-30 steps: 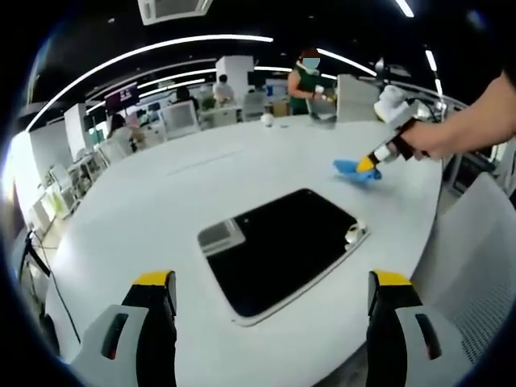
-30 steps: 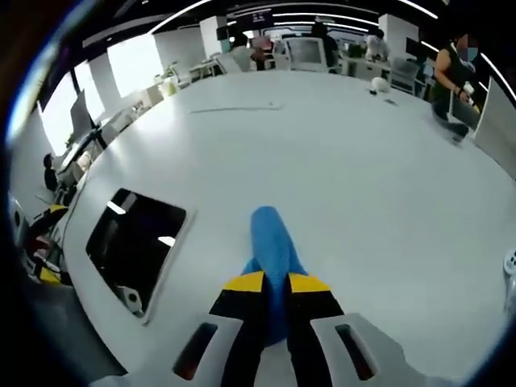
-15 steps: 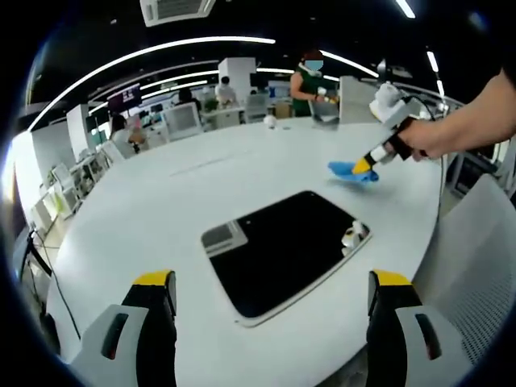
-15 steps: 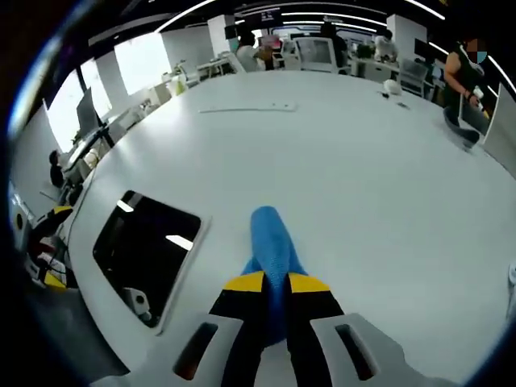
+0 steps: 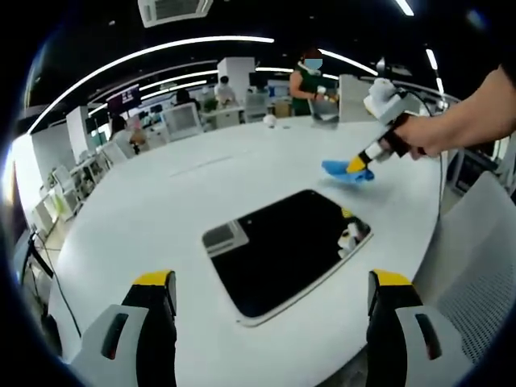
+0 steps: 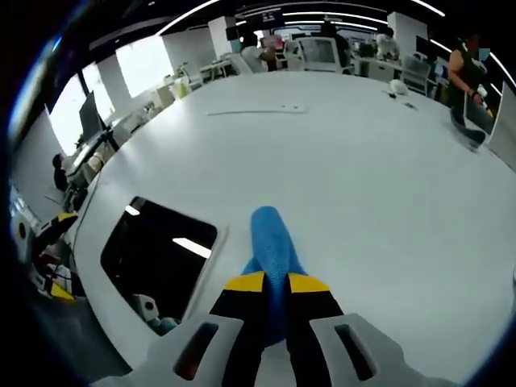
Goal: Wipe the mirror surface with the cleaning cloth until all visible marks leave the cleaned area.
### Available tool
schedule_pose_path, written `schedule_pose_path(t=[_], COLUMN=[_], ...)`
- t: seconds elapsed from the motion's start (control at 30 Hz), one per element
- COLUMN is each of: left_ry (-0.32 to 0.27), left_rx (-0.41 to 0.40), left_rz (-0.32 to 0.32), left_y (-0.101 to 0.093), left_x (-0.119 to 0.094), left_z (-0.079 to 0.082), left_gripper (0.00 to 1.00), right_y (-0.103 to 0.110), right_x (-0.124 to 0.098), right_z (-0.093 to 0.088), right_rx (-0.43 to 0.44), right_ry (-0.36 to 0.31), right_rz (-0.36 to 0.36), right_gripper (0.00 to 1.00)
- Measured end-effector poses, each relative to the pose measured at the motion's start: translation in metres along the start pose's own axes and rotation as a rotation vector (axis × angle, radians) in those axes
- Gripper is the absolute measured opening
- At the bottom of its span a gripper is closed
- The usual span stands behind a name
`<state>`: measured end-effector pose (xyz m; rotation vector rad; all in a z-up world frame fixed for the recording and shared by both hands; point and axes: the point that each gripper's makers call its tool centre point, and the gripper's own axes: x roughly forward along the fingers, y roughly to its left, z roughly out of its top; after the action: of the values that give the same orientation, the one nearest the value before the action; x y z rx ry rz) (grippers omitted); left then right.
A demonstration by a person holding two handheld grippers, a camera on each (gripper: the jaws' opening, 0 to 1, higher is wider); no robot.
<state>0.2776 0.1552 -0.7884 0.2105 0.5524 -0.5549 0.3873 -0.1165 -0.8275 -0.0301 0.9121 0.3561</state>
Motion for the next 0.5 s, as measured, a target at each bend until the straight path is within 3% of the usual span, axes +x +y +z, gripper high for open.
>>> schedule_pose_path(t=[0.2,0.5], left_ry=[0.009,-0.008], left_rx=[0.009,0.024], left_rz=[-0.006,-0.022], left_y=[-0.002,-0.006], left_x=[0.002,0.002], left_z=[-0.001,0.002], left_gripper=[0.99,0.99], right_y=[0.009,0.024], right_x=[0.000,0.006], right_z=[-0.002,0.015], right_rx=[-0.014,-0.007], right_ry=[0.021,0.005], right_rz=[0.002,0.018], right_gripper=[0.03,0.03])
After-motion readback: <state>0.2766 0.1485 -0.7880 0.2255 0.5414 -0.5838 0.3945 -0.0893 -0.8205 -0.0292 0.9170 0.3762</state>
